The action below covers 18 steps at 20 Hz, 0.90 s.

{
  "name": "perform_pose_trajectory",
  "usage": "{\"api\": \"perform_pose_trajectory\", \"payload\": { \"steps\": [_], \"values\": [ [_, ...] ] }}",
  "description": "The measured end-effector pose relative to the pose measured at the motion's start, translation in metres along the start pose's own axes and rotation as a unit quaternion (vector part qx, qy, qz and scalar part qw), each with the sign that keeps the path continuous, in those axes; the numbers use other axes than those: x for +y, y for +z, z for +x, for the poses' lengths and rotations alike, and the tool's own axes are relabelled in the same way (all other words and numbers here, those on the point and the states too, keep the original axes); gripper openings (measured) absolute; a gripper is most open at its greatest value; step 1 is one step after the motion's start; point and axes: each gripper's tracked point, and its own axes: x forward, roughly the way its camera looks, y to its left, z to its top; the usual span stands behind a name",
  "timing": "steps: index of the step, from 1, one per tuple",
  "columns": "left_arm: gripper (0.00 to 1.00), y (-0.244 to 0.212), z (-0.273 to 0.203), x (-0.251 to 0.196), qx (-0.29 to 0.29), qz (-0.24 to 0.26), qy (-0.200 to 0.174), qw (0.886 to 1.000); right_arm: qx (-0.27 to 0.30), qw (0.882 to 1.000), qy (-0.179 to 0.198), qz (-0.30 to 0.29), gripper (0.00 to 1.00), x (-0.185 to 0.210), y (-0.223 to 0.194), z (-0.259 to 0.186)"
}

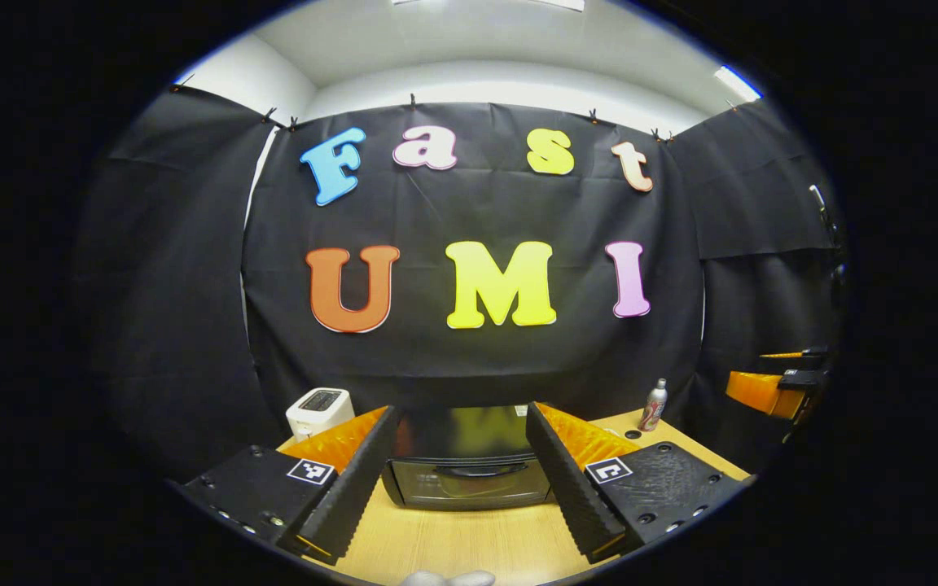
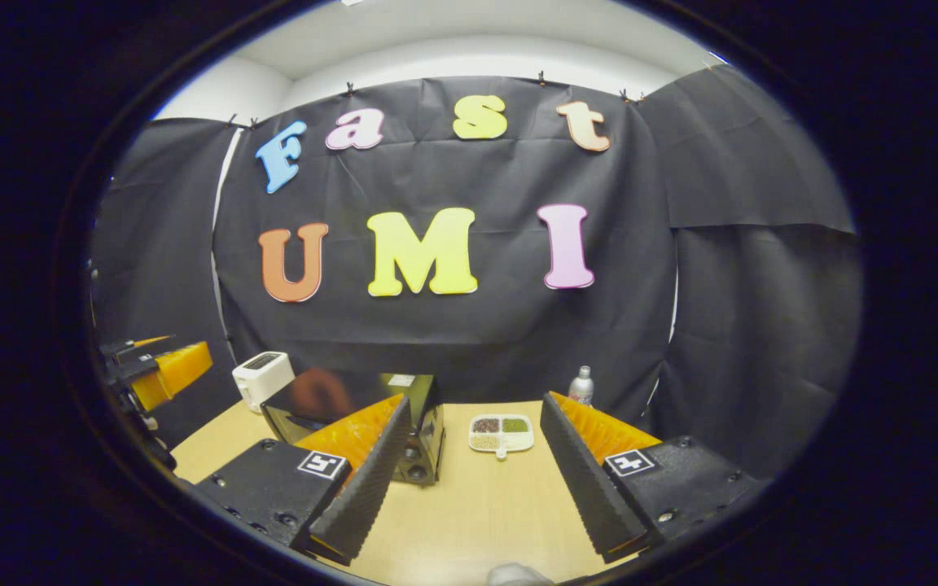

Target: Open the electric oven with the left hand, put the food in, and close the electric oven.

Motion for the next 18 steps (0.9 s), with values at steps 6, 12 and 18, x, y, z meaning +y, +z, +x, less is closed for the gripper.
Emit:
{"api": "perform_pose_trajectory", "payload": {
  "steps": [6, 12, 18],
  "values": [
    [0.96, 0.011, -0.038, 0.019, -0.003, 0.004, 0.022, 1.000, -0.021, 1.000, -0.001, 0.000, 0.95, 0.010, 0.014, -0.014],
    [0.96, 0.008, -0.044, 0.026, -0.002, 0.010, 0.018, 1.000, -0.033, 0.999, -0.009, -0.003, 1.00, 0.011, 0.019, -0.031],
    [0.96, 0.012, -0.044, 0.017, -0.006, 0.008, 0.001, 1.000, -0.039, 0.999, -0.020, 0.000, 0.96, 0.007, 0.023, -0.041]
  ]
}}
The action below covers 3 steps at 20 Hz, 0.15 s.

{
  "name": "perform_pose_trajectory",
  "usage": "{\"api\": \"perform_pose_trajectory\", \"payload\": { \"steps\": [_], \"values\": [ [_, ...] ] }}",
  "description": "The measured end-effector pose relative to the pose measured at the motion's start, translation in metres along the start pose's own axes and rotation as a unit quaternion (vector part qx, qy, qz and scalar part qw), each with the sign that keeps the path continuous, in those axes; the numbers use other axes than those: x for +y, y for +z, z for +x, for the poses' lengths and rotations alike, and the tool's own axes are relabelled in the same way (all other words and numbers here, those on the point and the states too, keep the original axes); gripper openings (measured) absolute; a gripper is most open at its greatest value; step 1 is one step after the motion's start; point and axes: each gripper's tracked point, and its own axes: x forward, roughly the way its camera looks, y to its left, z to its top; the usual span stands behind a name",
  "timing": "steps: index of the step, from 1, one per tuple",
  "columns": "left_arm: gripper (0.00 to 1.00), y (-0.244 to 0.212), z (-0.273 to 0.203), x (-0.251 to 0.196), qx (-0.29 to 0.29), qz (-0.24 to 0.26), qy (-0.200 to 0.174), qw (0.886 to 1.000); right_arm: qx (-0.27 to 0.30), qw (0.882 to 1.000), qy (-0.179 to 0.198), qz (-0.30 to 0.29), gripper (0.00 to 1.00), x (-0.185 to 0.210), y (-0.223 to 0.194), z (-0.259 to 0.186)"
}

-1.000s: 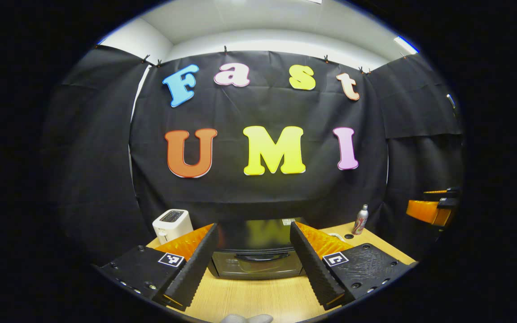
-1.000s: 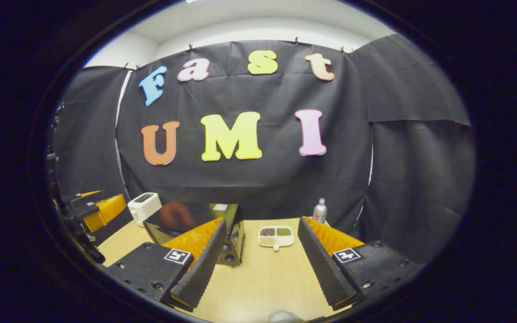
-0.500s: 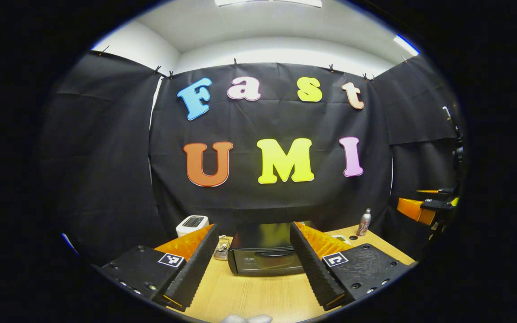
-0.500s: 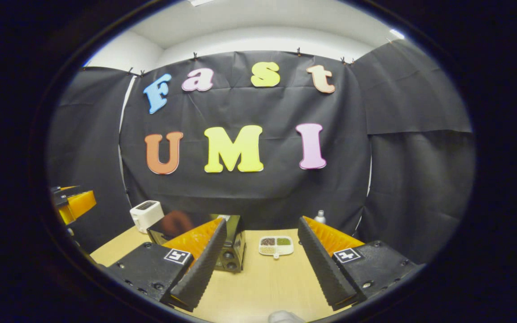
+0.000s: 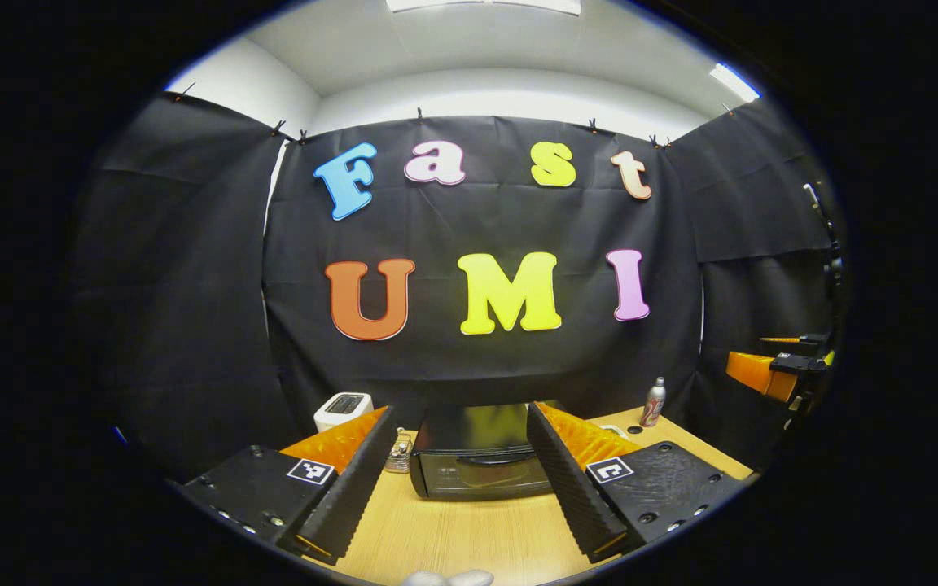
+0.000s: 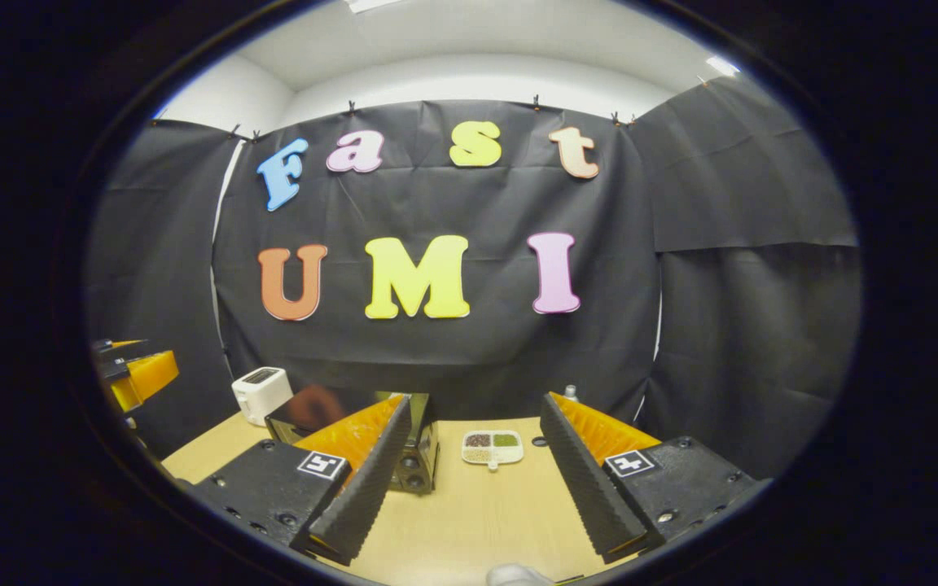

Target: Open the electric oven with the left hand, put the food in, and close the electric oven.

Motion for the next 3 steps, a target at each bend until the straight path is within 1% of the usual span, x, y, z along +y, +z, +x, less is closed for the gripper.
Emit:
{"api": "perform_pose_trajectory", "payload": {
  "steps": [2, 3],
  "values": [
    [0.96, -0.0022, 0.0007, -0.0042, 0.006, -0.007, -0.007, 1.000, -0.004, 1.000, -0.002, -0.004, 0.96, 0.0016, 0.0013, -0.0028],
    [0.89, -0.0023, 0.0013, -0.0034, 0.006, -0.007, -0.008, 1.000, -0.007, 1.000, -0.003, -0.006, 0.96, 0.0022, 0.0034, -0.0042]
  ]
}}
